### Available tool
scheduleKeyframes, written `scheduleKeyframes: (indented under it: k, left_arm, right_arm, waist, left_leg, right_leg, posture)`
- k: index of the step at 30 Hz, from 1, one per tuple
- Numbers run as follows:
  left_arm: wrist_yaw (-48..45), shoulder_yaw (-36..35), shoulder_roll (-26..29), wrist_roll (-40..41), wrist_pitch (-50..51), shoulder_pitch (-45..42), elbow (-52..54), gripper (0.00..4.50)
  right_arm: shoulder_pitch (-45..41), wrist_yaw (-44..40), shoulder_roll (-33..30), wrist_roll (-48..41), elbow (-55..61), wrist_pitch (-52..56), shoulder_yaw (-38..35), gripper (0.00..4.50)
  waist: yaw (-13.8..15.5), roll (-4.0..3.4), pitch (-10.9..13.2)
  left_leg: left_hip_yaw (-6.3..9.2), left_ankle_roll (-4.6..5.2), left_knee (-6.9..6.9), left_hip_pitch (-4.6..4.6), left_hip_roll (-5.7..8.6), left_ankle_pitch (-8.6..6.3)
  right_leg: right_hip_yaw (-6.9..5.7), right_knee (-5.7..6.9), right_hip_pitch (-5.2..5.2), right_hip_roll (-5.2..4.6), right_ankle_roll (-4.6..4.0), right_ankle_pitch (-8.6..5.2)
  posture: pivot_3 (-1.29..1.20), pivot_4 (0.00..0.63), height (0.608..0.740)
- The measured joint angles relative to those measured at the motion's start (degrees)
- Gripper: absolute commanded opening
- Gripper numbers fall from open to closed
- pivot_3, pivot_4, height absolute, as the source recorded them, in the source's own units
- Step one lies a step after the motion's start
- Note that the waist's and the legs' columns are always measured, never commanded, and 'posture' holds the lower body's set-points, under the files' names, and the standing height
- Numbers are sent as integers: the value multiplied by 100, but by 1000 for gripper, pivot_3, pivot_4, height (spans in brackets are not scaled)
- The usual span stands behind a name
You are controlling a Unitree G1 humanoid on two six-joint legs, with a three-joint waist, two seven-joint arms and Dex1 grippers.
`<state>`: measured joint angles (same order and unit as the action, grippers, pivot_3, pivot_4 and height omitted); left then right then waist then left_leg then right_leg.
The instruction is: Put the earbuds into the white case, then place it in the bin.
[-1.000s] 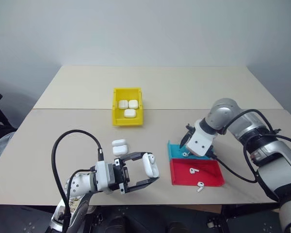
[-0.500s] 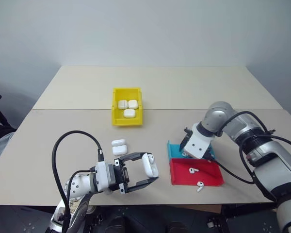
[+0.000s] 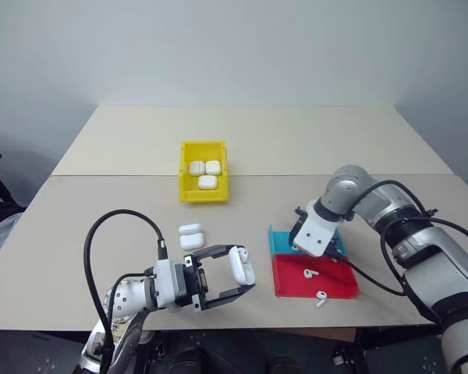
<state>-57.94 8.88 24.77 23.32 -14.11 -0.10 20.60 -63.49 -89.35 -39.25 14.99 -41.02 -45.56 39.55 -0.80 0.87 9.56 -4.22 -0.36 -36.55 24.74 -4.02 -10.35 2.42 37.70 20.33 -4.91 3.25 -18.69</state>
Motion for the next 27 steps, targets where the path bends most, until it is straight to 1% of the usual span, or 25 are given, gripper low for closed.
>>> scheduleKeyframes:
  k: [1,3,17,20,27]
  left_arm:
    - [4,0,0,-11,0,0,0,2907]
    - [7,0,0,-56,0,0,0,2907]
    - [8,3,-1,-85,-62,-1,0,2907]
    - [7,4,0,-87,-69,-1,-1,2907]
    - [2,3,1,-86,-71,-2,-1,2907]
  right_arm:
    - [0,8,0,27,-1,0,-1,2228]
    - [0,18,0,70,0,0,-5,1871]
    - [0,182,1,345,-1,-7,-41,1871]
    - [0,115,1,337,12,-7,-41,1349]
    - [20,125,2,340,43,-1,-69,1349]
  waist:
    - [0,0,0]
    - [1,0,0]
    - [-2,0,0]
    - [-2,0,0]
    - [-4,0,0]
  left_leg:
    - [0,0,0,0,0,0]
    - [0,0,0,-3,0,0]
    - [-2,-1,-2,-18,-1,1]
    - [-2,-2,-2,-19,-1,1]
    - [-3,-2,-2,-20,-1,1]
  right_leg:
    - [0,0,0,0,0,0]
    - [0,0,-3,0,0,0]
    - [1,9,-13,0,-1,0]
    - [1,11,-13,0,-1,-1]
    - [2,13,-12,0,-3,-2]
  posture:
    - [0,150,740]
    - [0,150,740]
    - [0,150,740]
    - [0,150,740]
    - [0,150,740]
